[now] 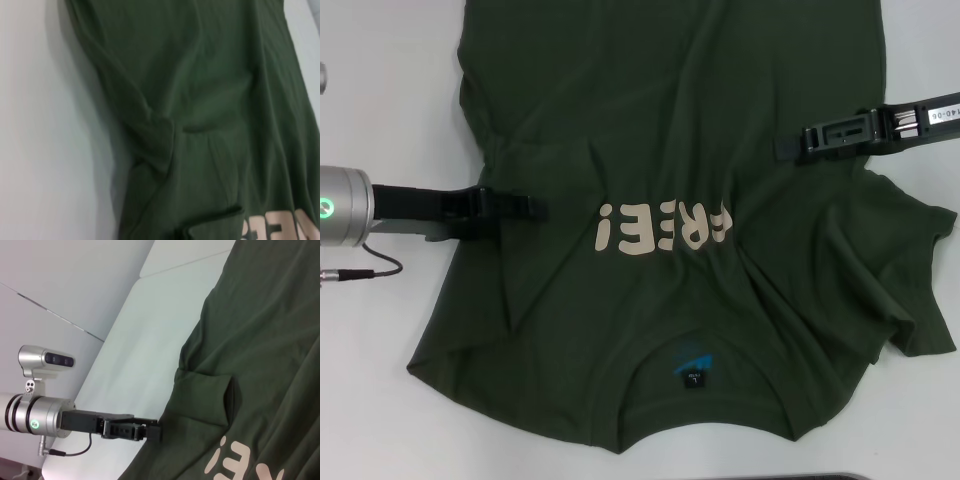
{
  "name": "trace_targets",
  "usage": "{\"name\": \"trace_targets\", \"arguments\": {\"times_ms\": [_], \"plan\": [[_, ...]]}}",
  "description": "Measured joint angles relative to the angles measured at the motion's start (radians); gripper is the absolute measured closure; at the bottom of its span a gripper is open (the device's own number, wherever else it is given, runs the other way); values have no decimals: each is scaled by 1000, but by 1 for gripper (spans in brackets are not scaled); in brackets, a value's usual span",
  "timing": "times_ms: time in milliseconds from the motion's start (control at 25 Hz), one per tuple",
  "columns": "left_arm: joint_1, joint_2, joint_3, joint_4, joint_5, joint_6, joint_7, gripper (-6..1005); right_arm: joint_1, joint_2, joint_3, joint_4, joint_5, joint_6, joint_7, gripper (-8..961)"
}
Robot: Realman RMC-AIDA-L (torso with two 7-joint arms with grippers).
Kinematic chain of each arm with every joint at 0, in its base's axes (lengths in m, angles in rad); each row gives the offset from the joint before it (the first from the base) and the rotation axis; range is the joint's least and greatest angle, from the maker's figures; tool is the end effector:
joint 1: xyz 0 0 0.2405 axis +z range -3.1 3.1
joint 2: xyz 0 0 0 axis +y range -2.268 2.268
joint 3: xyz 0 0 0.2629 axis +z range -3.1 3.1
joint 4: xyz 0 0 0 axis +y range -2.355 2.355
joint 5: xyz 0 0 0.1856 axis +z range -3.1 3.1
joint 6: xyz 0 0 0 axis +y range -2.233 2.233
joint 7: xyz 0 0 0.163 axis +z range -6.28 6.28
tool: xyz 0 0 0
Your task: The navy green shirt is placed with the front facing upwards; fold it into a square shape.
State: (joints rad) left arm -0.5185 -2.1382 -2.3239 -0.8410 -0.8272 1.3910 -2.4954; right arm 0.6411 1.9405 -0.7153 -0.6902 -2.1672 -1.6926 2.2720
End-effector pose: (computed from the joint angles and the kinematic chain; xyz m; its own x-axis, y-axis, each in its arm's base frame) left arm -0.2728 0.3222 -0.0433 0.1567 0.9429 0.2939 0.9873 -0.1580 -0.0195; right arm 0.2432 0.3366 0.0215 0.3772 -0.8886 -0.2610 -0.8936 -0.4233 0.1496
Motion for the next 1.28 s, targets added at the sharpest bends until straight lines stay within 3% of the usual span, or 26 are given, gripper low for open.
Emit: {"name": "trace_targets", "arguments": {"times_ms": [200, 440, 640, 1040, 1280], "plan": [[-4, -6, 16, -45, 37, 13, -29, 279, 0, 0, 3, 0, 1, -2, 0, 219], [-3, -9, 16, -51, 40, 8, -40, 481, -6, -1, 4, 0, 3, -2, 0, 220], [-5, -9, 17, -47, 41, 9, -41, 716, -6, -1, 4, 0, 3, -2, 0, 220], [-6, -9, 16, -46, 41, 19, -43, 926, -6, -2, 5, 0, 6, -2, 0, 219], [-5, -9, 3, -50, -8, 123, -36, 989, -6, -4, 12, 0, 6, -2, 1, 220]]}}
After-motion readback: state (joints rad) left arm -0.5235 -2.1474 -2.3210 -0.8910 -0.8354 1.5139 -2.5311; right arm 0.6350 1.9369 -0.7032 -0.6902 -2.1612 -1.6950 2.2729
